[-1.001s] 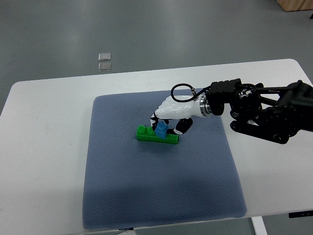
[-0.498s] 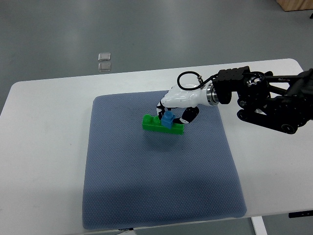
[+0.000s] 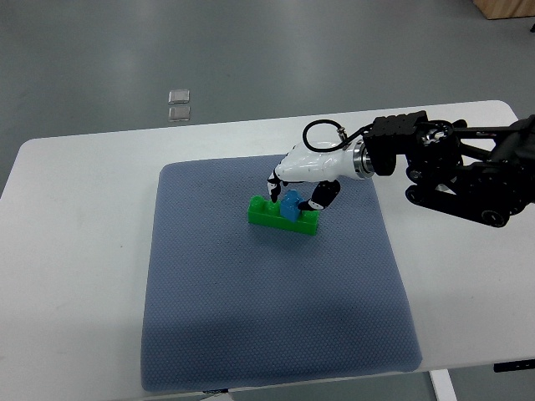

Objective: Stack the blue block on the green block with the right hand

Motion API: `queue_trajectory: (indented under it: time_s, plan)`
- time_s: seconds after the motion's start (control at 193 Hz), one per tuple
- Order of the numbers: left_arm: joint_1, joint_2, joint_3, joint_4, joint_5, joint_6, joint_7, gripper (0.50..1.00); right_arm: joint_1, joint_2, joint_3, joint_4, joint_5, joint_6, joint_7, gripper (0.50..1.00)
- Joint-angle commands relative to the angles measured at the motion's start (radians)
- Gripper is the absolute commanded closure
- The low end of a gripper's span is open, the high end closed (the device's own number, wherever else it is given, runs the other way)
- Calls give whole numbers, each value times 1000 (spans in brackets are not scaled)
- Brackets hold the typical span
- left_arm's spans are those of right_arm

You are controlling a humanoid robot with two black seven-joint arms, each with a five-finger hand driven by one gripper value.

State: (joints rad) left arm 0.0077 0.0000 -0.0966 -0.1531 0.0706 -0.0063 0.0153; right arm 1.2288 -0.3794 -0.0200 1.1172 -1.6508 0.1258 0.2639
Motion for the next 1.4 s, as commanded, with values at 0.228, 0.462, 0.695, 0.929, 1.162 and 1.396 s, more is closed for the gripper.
queue_trajectory:
  time_s: [0.228,0.462,0.695,0.929,1.162,1.396]
  plan:
    - [0,0,0,0,0,0,0,500,34,-61,14,0,124,8,-11,781]
    - [0,0,0,0,0,0,0,500,31,-91,15,-14,370,11,-45,722]
    - [0,0,0,0,0,0,0,500,11,-122,15,-72,747,-29,-83,640]
    - [0,0,0,0,0,0,0,500,-60,-113,38,-180,1243,-193,-98,593]
    - [0,0,0,0,0,0,0,500,-219,-96,193,-227,1536,-307,-98,589]
    - [0,0,0,0,0,0,0,500,-354,-41,436,-244,1547,-321,-94,581]
